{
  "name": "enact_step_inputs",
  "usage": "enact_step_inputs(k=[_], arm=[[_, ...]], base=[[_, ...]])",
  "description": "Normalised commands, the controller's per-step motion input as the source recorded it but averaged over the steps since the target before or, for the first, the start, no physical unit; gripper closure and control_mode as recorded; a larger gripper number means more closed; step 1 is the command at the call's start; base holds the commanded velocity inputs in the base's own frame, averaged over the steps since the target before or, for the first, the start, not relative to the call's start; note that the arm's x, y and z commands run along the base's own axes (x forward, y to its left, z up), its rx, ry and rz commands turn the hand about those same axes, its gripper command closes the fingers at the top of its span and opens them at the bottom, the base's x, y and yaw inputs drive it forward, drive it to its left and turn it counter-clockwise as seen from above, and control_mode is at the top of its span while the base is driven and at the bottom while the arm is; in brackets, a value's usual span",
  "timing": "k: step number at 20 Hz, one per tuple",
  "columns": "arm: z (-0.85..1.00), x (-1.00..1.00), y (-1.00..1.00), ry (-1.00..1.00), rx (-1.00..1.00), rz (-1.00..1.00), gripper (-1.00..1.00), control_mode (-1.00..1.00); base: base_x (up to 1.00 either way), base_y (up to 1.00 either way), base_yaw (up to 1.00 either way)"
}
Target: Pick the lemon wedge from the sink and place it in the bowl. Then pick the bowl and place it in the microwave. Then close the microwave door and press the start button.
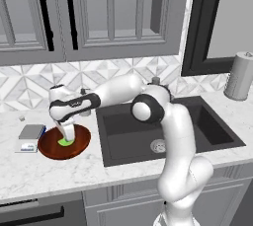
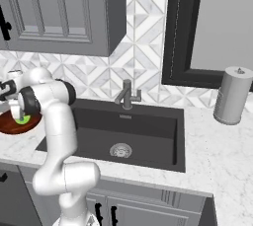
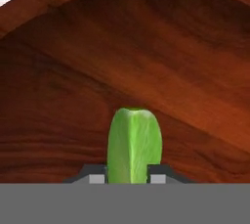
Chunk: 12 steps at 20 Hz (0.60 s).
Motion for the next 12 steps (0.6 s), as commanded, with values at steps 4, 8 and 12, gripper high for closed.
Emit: enact_step_inputs(k=[4,8,12], arm=[[0.0,-0.3,0.0,-0.05,0.0,0.0,-1.0,-1.0],[0.0,-0.38,0.0,-0.09,0.0,0.0,-1.0,-1.0],[0.14,-0.4,-0.11,-0.13,0.06,-0.05,-1.0,-1.0]], base=[[0.0,0.0,0.0],[0.0,0.0,0.0],[0.0,0.0,0.0]])
